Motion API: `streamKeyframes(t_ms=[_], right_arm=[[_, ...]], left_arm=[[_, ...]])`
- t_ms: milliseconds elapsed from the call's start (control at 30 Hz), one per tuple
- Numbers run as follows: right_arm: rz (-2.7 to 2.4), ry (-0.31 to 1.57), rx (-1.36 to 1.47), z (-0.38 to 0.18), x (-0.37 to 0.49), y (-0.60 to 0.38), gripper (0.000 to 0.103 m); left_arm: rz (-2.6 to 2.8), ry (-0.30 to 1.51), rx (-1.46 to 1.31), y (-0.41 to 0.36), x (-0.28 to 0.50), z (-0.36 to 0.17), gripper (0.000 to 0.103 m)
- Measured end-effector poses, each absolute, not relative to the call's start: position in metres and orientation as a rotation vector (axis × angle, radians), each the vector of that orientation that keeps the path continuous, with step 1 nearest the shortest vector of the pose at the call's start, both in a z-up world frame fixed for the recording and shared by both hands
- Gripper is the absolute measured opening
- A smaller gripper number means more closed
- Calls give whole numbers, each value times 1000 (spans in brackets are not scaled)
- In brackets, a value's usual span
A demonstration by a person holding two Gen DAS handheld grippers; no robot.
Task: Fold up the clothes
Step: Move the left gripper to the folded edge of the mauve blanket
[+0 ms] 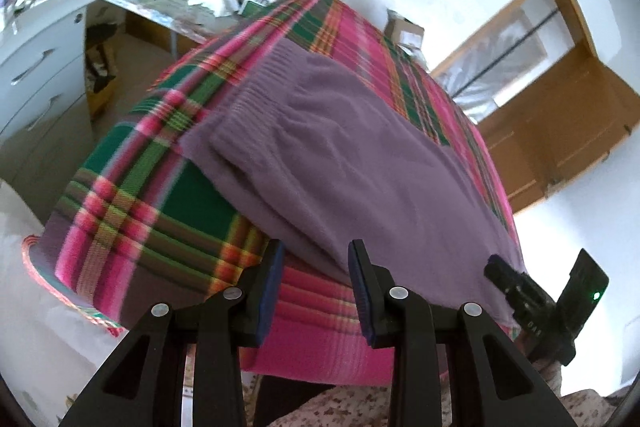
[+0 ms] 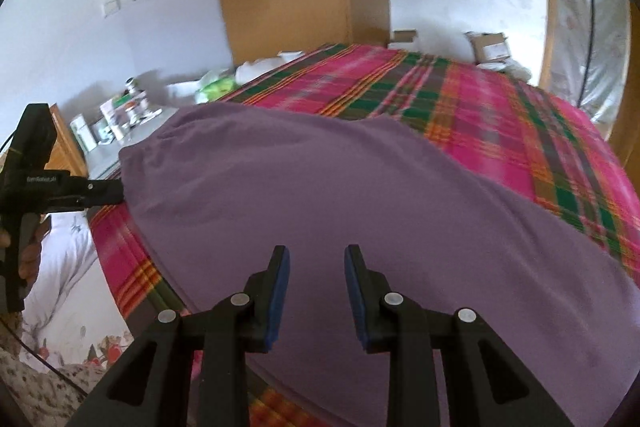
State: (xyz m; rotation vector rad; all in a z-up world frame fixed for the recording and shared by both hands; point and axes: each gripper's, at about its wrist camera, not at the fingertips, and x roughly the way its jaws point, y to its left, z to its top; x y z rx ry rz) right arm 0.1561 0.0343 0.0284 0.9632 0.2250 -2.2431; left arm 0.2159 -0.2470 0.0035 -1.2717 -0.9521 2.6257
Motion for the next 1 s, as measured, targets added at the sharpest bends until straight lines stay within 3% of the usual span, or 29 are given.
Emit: streamKeyframes(t_ms=[467,700,800,1000], right_arm=[[-1966,274,884,35,162,-57,29],[-1817,349,858,30,170,-124,36],[-1805,413,802,28,178,-148,44],[-1755,472,807,22,186,-178,45]], left_arm=[[2698,-1124,-1200,-282,213,3,34],[2696,-1207,-1171,-291,220,3,34],[2702,-1261,-1134,-299,224,5,34],[2706,-1339,-1121,-312,223,4,34]])
